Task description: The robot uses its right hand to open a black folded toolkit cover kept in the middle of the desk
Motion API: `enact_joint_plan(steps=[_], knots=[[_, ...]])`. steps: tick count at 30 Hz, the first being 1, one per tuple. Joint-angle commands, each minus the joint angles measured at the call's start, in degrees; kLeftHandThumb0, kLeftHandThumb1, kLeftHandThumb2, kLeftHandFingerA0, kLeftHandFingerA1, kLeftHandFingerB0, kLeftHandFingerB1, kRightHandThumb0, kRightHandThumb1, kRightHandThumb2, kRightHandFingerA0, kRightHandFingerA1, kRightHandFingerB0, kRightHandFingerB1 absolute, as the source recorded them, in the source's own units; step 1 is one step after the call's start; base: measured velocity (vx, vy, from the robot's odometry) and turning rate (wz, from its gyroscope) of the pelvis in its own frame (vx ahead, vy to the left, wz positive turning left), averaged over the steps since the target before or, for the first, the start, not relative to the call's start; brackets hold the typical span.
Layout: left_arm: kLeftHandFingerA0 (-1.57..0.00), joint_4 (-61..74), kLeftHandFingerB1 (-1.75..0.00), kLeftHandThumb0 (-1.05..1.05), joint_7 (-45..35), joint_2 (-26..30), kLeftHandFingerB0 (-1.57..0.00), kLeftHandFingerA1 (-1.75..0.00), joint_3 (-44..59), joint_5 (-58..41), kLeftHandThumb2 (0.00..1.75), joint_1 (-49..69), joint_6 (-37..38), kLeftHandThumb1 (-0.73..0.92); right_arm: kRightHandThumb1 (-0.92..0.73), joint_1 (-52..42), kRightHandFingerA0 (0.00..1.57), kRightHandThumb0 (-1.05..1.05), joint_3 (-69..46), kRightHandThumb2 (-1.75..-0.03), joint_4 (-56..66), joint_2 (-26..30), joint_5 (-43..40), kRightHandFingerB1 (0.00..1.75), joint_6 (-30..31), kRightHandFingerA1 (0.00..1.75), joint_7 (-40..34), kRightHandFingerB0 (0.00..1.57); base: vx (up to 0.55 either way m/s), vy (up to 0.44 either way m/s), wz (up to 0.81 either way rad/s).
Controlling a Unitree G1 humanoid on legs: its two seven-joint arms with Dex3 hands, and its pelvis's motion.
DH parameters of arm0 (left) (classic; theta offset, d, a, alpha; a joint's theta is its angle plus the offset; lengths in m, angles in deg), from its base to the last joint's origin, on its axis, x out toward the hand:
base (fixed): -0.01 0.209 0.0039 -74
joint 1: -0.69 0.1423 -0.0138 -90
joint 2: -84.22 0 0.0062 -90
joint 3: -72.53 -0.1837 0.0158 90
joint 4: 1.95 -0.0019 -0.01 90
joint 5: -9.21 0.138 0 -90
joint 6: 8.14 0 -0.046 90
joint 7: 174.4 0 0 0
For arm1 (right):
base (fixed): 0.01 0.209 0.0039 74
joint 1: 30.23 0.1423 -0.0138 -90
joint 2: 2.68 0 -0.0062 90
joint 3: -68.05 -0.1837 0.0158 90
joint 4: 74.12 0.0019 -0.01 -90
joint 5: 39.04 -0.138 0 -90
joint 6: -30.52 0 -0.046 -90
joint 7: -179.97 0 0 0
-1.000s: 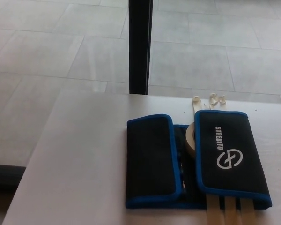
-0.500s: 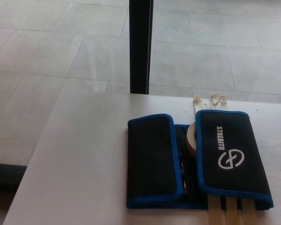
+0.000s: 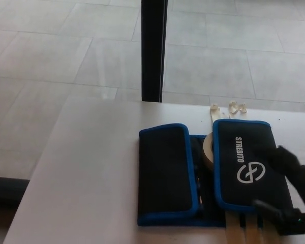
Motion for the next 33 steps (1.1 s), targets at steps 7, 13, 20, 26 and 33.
enact_joint_plan(steps=[7,13,20,26,33], knots=[[-0.51,-0.98,-1.32,-1.05,-1.13,1.18,-0.44,-1.26,-0.48,-0.43,1.09,0.78,0.79,0.42,-0.5,2.72,0.13,-0.65,14.57,-0.85,-0.35,5.81,26.93,0.48,-5.75,0.53,-0.35,0.27,0.0,0.0,0.0],[-0.52,-1.1,-1.26,-1.05,-1.26,1.55,-0.44,-1.23,-1.54,0.59,1.04,1.06,1.64,0.44,-0.51,4.61,0.12,-0.67,16.68,-0.87,-1.59,9.47,34.83,0.48,-5.55,0.53,-3.28,0.27,0.0,0.0,0.0],[-0.55,-1.58,-1.18,-1.05,-1.73,1.6,-0.49,-1.17,-2.09,0.93,1.2,0.98,1.72,0.3,-0.51,6.16,0.12,-0.59,18.85,-0.85,-3.57,11.6,46.05,0.51,-4.68,0.54,-14.25,0.29,0.0,0.0,0.0],[-0.48,-1.65,-1.18,-1.05,-2.62,1.77,-0.42,-1.16,-2.59,1.25,1.01,0.96,1.66,0.37,-0.64,8.1,0.19,-0.5,21.13,-0.59,-6.57,10.71,51.38,0.39,-7.26,0.5,-25.58,0.4,0.0,0.0,0.0],[-0.46,-1.13,-1.21,-1.05,-3.07,1.95,-0.48,-1.19,-3.81,1.9,1.07,1.1,2.15,0.34,-0.49,8.47,0.15,-0.53,22.84,-0.84,-8.85,9.97,53.34,0.52,-7.38,0.57,-30.81,0.33,0.0,0.0,0.0]])
